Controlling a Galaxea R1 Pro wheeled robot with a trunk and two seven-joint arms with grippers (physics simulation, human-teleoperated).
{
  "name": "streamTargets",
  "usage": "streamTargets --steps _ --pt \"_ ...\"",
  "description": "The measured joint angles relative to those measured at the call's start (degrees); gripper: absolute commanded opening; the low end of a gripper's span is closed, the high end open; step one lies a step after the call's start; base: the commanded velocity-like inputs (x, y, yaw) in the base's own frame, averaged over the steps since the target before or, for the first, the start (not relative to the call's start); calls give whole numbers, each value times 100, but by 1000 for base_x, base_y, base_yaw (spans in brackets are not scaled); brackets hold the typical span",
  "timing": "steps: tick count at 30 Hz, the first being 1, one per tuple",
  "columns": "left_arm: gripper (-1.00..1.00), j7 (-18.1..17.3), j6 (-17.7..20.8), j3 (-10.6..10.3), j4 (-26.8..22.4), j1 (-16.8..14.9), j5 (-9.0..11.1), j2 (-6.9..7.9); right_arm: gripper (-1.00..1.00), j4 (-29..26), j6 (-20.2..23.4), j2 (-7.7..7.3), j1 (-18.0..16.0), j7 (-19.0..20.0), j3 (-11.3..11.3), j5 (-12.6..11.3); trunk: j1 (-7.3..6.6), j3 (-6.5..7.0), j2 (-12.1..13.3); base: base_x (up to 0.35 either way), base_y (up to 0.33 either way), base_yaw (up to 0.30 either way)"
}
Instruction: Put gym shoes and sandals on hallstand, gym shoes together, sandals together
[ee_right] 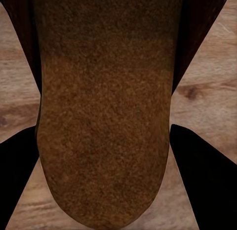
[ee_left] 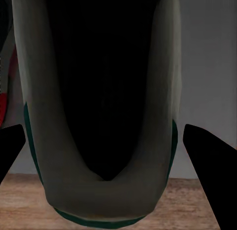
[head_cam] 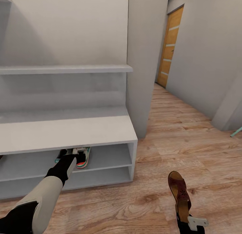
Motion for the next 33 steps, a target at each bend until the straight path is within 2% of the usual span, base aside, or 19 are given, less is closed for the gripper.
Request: streamTargets --steps 11,26,27,33 --pt "-100 0 0 5 -5 0 2 -1 -100 0 0 0 0 0 0 0 -1 0 0 96 0 0" --pt "-100 -17 -3 19 -5 0 -5 7 -100 0 0 0 0 0 0 0 0 0 0 9 0 0" --pt "100 -18 -2 19 -5 0 -6 7 -100 0 0 0 0 0 0 0 0 0 0 0 0 0" --pt "100 -25 -6 16 -1 0 -13 8 -100 3 0 0 0 0 0 0 0 0 0 0 0 0"
